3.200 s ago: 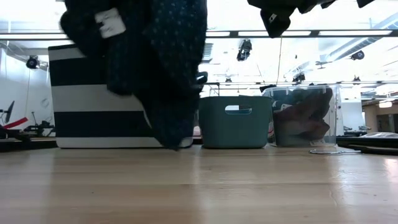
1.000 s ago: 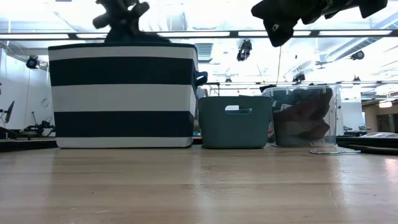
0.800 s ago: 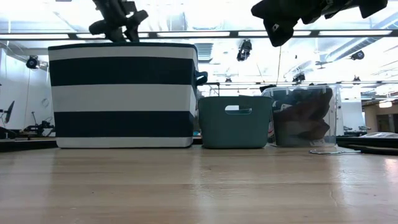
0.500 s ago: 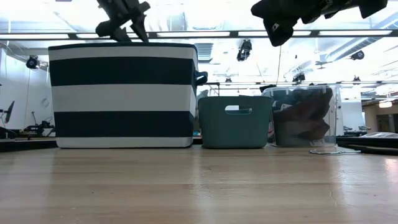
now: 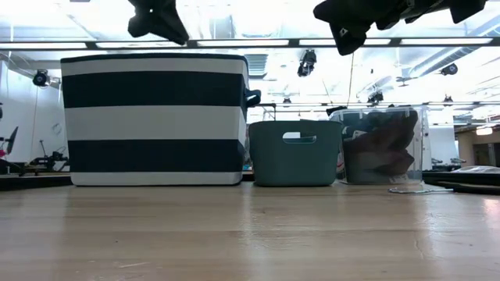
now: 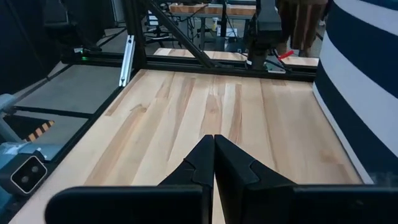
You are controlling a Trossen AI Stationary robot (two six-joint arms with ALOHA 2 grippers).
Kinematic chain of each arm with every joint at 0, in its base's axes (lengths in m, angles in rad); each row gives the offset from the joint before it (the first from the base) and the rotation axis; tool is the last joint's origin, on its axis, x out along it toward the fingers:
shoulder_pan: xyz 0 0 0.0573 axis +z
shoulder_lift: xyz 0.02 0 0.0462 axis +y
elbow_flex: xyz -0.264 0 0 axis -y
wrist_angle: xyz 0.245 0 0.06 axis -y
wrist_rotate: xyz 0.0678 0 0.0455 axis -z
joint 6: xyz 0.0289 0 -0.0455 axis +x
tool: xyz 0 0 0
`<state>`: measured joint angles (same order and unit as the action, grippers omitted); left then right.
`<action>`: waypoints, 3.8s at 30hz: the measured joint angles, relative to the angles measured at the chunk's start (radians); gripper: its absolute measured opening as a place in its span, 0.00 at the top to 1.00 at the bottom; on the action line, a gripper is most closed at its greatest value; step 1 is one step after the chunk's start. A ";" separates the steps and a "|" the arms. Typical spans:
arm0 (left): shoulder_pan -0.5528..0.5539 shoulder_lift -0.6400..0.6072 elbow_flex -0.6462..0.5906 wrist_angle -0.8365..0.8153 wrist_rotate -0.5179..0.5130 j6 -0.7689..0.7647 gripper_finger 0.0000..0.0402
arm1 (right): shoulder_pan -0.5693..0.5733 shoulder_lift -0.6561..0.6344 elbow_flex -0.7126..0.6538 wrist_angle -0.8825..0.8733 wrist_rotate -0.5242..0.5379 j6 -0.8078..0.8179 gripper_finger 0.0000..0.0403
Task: Pick & Place Cloths
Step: Return to Home Position
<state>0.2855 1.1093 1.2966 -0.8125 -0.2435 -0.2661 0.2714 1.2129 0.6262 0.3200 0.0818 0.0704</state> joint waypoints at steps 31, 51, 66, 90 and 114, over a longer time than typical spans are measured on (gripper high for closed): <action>-0.554 -0.483 -0.880 0.801 0.028 0.098 0.99 | -0.010 -0.041 0.000 -0.011 0.026 -0.045 0.98; -0.554 -0.870 -0.991 0.688 0.067 0.134 0.97 | -0.013 -0.527 -0.272 -0.056 0.024 -0.038 0.98; -0.554 -1.103 -0.990 0.553 0.061 0.180 0.97 | -0.013 -0.944 -0.435 -0.211 0.026 -0.025 0.98; -0.554 -1.108 -1.069 0.569 0.040 0.160 0.98 | -0.014 -1.199 -0.617 -0.280 0.080 -0.078 0.98; -0.554 -1.098 -1.204 0.575 0.009 0.154 0.96 | -0.014 -1.165 -0.616 -0.285 0.084 -0.126 0.98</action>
<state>-0.2684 0.0110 0.0922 -0.2374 -0.2342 -0.1123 0.2569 0.0483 0.0097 0.0349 0.1655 -0.0555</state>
